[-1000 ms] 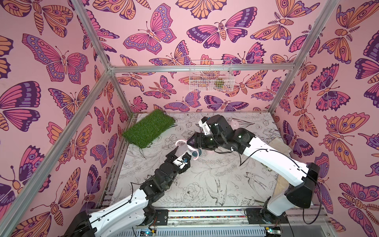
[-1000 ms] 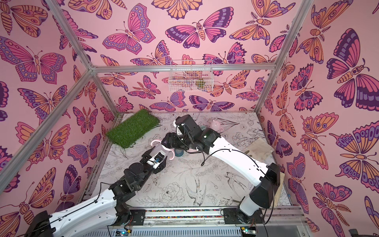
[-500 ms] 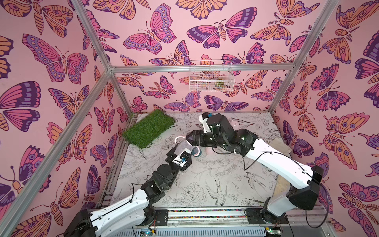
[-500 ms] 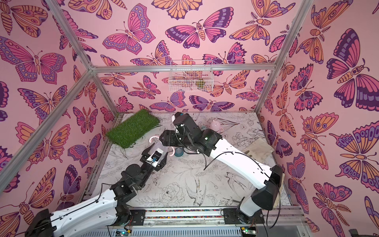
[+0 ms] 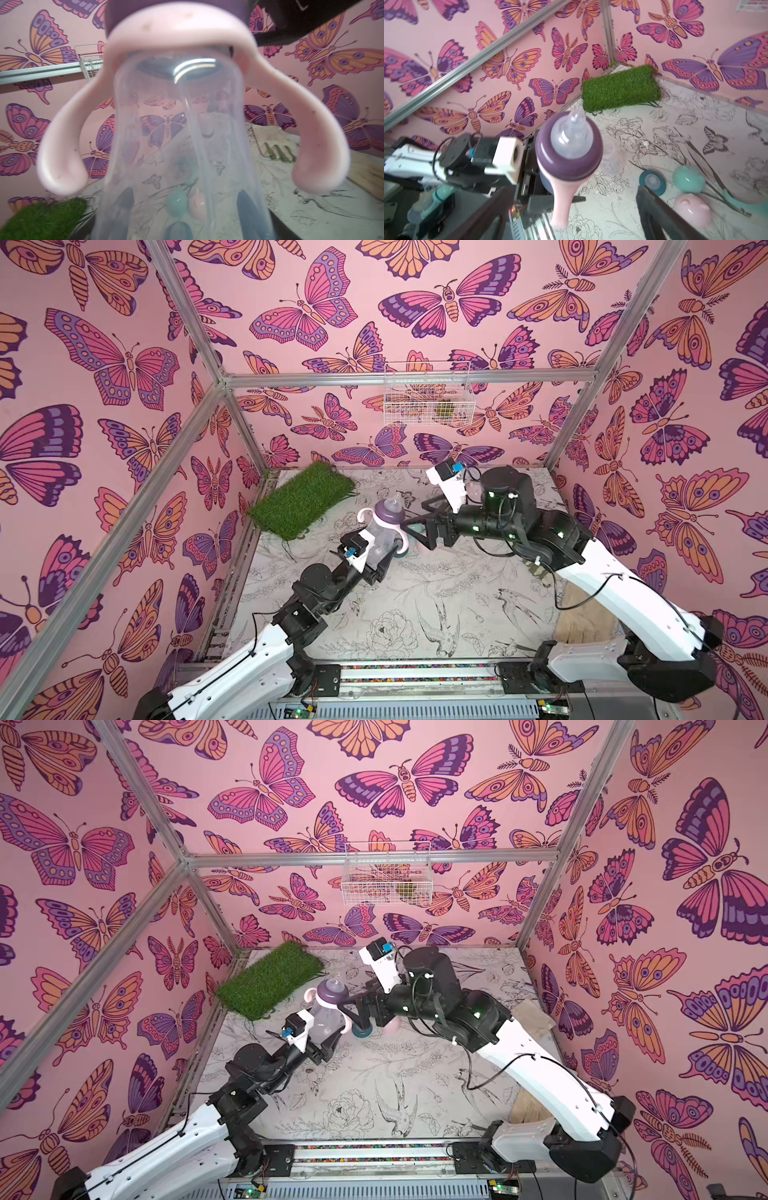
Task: Assemble the baby bottles
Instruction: Close the nipple on the baby bottle, then screw the nipple onto the baby bottle.
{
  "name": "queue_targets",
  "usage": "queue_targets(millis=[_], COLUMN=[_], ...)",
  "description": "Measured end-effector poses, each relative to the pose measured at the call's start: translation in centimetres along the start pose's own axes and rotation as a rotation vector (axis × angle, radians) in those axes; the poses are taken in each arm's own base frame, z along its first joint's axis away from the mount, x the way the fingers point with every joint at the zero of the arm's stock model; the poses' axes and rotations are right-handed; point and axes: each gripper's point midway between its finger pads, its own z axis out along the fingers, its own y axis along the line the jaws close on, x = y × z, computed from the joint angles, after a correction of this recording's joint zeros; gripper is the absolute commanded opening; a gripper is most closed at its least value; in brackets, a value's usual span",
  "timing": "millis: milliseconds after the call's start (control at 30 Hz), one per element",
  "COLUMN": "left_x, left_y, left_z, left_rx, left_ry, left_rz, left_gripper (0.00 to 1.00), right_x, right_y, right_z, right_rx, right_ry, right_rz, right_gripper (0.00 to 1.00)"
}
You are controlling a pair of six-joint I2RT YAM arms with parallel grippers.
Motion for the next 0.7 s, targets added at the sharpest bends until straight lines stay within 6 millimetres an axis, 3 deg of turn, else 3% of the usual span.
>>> queue_targets(millis=[200,333,467,700], left_x=[-1.4,-3.0,-4.5,-5.3], left_y=[-1.6,-3.4,-5.0,-6.4], left_z=[-0.4,-0.6,-0.8,-1.0], left_rx=[0.175,0.314,0.435,0.535], left_ry=[-0.039,-0.074,-0.102,-0.118], left_rz=[-0.149,-0.21,-0.244,-0.274], left_gripper=[0.0,0.0,0.0,0.0], right_x=[-1.6,-2.9,-3.5,-3.3], right_y=[-0.3,1.6,3.2,3.9], right_z=[-2.2,-2.8,-2.5,-1.5], right_rx=[-0.105,-0.238,-0.356,-0.443], right_ry=[-0.08,-0.125,-0.136,-0.119], right_rz=[-0.09,-0.138,-0.168,-0.157], right_gripper=[0.94,0.95,0.92,0.84])
